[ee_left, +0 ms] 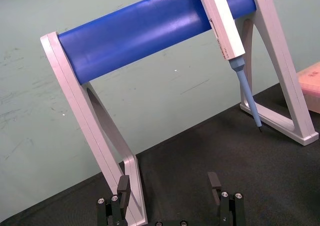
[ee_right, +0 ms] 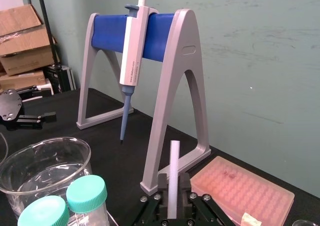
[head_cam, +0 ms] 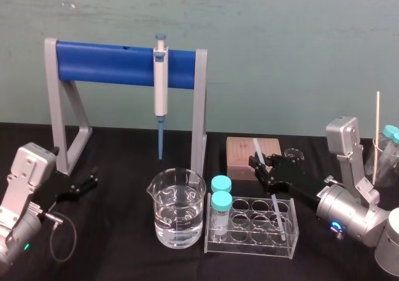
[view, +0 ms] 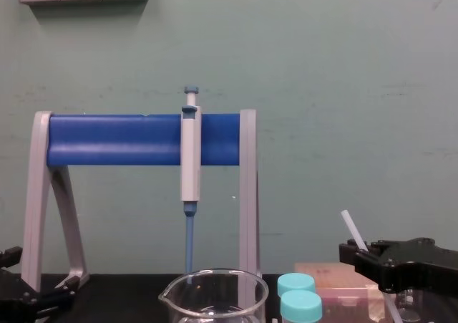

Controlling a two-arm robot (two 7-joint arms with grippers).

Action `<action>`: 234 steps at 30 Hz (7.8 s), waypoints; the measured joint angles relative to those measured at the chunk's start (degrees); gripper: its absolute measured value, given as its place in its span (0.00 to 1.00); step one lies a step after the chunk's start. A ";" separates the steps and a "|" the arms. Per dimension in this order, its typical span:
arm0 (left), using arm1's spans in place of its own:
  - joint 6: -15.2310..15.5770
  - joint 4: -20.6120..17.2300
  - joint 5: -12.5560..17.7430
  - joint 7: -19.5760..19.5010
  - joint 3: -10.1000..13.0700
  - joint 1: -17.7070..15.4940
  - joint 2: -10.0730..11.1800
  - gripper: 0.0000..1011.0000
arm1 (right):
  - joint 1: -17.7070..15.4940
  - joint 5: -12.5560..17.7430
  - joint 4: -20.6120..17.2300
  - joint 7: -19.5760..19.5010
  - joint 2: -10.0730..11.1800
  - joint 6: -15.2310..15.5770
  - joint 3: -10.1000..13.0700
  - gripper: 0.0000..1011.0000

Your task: Pick up the stirring rod with one hand, then place it down.

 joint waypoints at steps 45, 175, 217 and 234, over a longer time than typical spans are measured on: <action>0.00 0.00 0.00 0.00 0.00 0.00 0.00 0.99 | -2.60 2.08 -3.33 2.52 -2.49 -16.40 6.01 0.07; 0.00 0.00 0.00 0.00 0.00 0.00 0.00 0.99 | -4.11 -6.12 1.70 -0.19 -6.38 -27.58 11.64 0.07; 0.00 0.00 0.00 0.00 0.00 0.00 0.00 0.99 | -4.67 -5.82 0.45 2.61 -6.45 -27.71 10.84 0.07; 0.00 0.00 0.00 0.00 0.00 0.00 0.00 0.99 | -4.96 -5.20 -1.31 4.62 -6.15 -27.98 8.37 0.07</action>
